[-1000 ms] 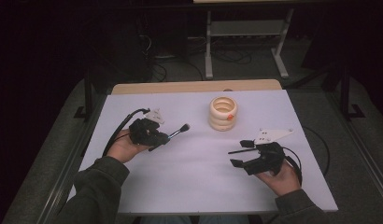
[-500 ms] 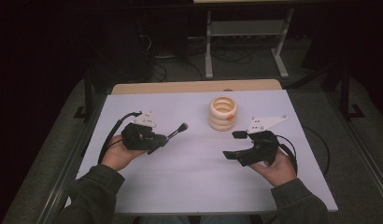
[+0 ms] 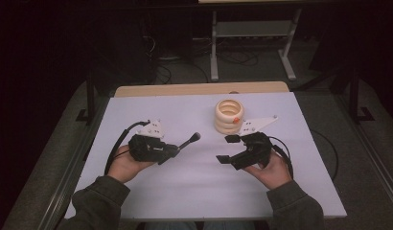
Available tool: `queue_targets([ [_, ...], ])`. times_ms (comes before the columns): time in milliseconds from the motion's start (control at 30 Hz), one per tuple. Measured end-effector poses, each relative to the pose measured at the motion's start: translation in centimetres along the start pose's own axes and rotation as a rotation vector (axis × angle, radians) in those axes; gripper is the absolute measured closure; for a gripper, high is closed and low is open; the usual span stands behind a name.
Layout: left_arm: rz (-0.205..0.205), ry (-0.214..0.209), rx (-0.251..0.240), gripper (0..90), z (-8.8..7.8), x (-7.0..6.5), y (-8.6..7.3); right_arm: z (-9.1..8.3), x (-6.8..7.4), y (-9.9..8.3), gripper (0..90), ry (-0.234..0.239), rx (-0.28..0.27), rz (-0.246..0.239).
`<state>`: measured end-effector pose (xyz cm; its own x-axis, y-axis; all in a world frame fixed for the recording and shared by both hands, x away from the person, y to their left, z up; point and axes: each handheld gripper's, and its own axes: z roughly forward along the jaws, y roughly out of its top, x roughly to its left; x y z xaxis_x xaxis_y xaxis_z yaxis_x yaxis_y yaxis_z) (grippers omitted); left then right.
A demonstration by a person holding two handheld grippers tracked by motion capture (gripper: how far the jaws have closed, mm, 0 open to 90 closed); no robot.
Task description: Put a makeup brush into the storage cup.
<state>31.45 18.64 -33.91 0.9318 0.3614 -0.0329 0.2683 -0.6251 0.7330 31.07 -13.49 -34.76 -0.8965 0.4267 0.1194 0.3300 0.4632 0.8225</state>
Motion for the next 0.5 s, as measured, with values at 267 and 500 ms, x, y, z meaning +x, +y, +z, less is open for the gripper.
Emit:
queue_targets([
  [267,0.007,-0.035,-0.034,79.4,0.7,-1.4,-0.1,0.9,0.4,0.0,23.2,0.042,-0.006,-0.004],
  [500,0.029,-0.061,-0.046,79.4,1.5,-2.1,0.1,1.5,0.5,0.1,26.2,0.092,-0.018,0.000],
])
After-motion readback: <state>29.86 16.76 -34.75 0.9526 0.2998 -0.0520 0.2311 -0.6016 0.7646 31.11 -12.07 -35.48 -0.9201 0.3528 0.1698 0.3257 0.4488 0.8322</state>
